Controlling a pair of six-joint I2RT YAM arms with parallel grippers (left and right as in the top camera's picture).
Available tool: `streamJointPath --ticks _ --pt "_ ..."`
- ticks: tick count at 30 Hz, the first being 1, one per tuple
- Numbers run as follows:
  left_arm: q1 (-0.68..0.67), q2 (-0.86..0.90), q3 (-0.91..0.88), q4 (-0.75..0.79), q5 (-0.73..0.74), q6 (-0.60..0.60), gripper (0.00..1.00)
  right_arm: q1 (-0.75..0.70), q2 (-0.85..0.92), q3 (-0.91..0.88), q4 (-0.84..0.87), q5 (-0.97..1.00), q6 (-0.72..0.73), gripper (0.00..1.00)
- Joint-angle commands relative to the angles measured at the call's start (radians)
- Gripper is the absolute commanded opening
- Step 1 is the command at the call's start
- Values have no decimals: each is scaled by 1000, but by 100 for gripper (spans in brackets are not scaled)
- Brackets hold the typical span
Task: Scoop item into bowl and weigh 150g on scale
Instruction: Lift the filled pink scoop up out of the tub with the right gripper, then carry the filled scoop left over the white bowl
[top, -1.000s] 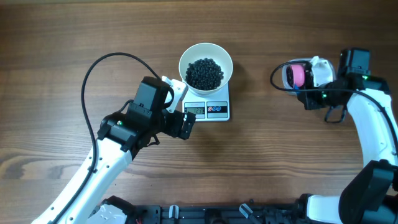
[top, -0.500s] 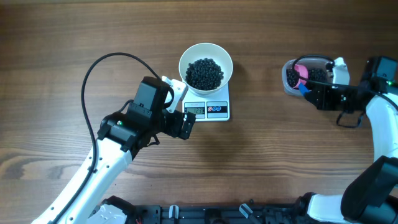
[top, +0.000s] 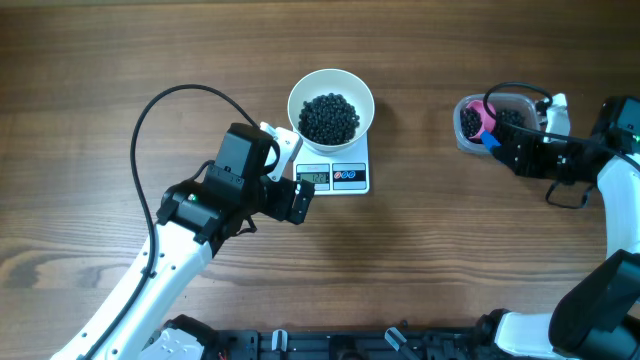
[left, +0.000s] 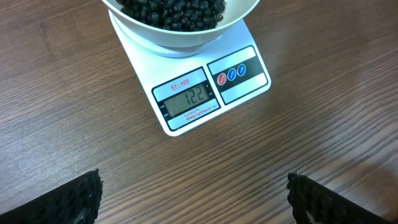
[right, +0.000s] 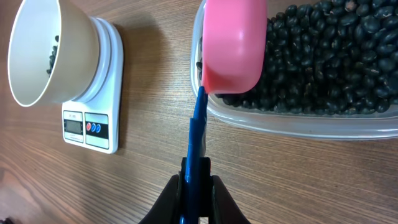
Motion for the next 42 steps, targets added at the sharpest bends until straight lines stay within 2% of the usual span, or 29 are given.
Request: streamJointPath --ticks 1,18,34,42 --pt "-5 4 19 3 -9 -3 100 -11 13 -8 6 -53 50 4" --pt "-5 4 19 3 -9 -3 100 -76 13 -8 5 -79 159 4" --pt "-5 4 19 3 -9 -3 100 -277 13 -8 3 -503 233 4" --pt "-5 4 19 3 -9 -3 100 -272 13 -8 2 -666 312 4"
